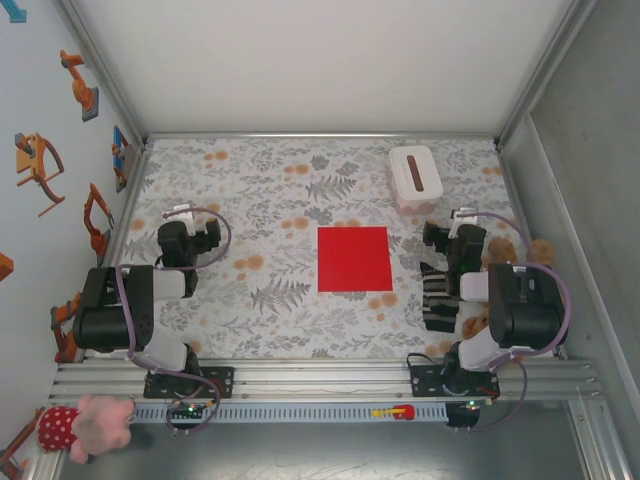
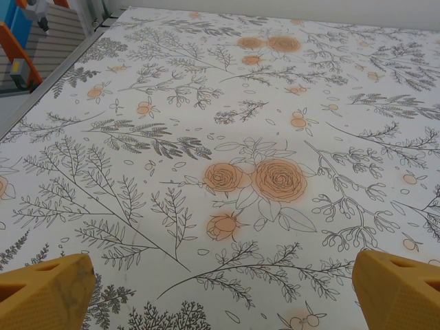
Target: Fold a paper plane with a square sheet of paper (pick it up from the middle)
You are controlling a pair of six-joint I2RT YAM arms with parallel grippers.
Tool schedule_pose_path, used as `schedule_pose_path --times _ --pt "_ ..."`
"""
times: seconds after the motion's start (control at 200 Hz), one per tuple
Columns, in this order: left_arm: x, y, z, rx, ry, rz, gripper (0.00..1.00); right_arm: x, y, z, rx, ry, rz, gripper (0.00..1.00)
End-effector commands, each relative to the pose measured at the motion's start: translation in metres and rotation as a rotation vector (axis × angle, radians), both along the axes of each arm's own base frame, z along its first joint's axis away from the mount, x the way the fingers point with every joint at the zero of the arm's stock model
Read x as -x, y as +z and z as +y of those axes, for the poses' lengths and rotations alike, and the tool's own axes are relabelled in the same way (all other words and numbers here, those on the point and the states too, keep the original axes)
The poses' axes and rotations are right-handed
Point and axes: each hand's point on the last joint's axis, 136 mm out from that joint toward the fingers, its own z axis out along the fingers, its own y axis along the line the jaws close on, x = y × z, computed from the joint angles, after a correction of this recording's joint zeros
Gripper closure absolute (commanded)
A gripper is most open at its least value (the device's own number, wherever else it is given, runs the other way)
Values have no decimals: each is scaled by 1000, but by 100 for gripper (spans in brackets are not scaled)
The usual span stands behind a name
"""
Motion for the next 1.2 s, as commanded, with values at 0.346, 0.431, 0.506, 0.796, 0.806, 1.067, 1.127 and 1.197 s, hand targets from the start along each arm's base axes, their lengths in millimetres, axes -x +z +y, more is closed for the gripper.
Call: schedule_pose_path --times 0.346,0.431,0.506,0.796,0.806,1.067,1.127,1.197 --pt "-2 33 11 -20 65 -3 4 3 50 -3 3 -9 -60 1" --pt "-3 53 20 -12 133 34 4 6 75 -6 -25 -45 -72 1" --pt "-5 72 17 52 154 50 4 9 94 -5 -77 -59 -58 1" --pt "-9 121 -56 502 11 190 4 28 123 28 -385 -21 113 4" --pt "-9 123 -60 521 -6 193 4 29 123 31 -399 -9 121 4" --pt "-12 117 -154 795 -246 318 4 40 87 98 -742 87 330 20" --pt "-11 105 -172 843 -269 375 4 40 74 116 -784 114 380 26" --pt "-7 91 -192 873 -286 429 4 42 60 135 -789 126 439 27"
